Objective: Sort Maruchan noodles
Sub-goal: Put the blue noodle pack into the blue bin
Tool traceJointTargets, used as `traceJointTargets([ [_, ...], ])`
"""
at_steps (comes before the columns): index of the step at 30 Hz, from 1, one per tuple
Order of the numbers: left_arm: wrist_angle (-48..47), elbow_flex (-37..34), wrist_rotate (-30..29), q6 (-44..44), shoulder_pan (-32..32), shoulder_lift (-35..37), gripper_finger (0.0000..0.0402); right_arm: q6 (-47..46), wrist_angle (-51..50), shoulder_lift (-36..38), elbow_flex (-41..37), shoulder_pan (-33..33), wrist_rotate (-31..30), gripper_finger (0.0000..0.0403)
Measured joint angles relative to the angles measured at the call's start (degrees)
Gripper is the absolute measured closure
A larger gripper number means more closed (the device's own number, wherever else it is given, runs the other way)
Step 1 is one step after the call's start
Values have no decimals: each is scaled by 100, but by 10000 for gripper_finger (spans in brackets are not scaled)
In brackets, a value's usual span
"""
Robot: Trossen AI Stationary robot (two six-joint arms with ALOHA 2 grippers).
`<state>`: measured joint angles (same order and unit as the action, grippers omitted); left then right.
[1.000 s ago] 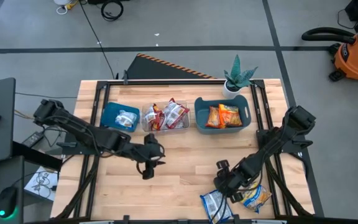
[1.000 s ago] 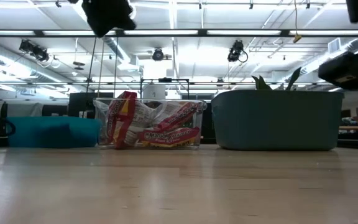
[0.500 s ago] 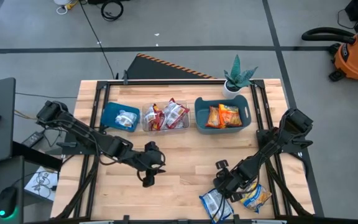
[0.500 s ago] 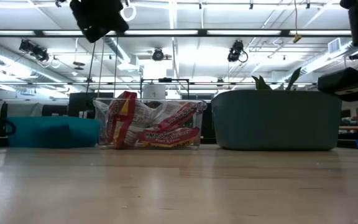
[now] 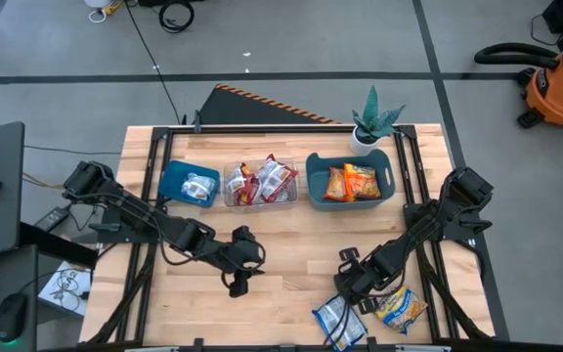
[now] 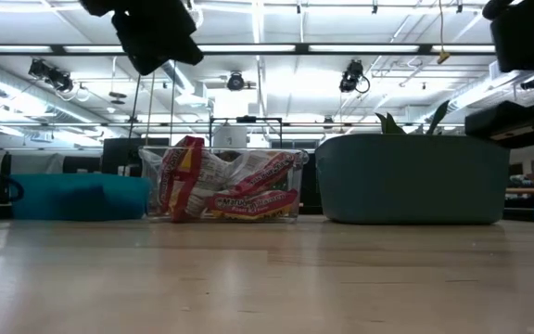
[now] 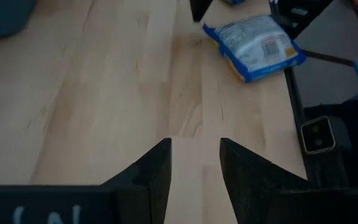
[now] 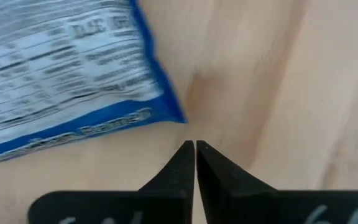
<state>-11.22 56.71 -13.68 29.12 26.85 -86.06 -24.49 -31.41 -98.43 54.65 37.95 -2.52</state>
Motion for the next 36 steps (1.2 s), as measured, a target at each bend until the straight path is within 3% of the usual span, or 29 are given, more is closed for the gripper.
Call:
traceJointTargets([
  [10,10,0,-11,17,-4,0,260,204,472,50,0,14,-39,295],
  [15,25,0,-23,24,-2,0,260,372,706,22,-1,24,-249,282],
  [19,28,0,-25,39,-2,0,260,372,753,20,-106,22,-256,302],
  [27,177,0,-26,180,0,-74,260,404,894,18,-258,20,-254,391],
  [29,437,2,-49,173,0,-164,260,411,869,18,-255,-1,-288,395],
  [33,966,0,-274,132,-2,-352,260,413,484,40,-20,-103,-700,395],
  [36,1231,0,-501,159,-30,-471,257,411,68,136,343,-204,-1350,397],
])
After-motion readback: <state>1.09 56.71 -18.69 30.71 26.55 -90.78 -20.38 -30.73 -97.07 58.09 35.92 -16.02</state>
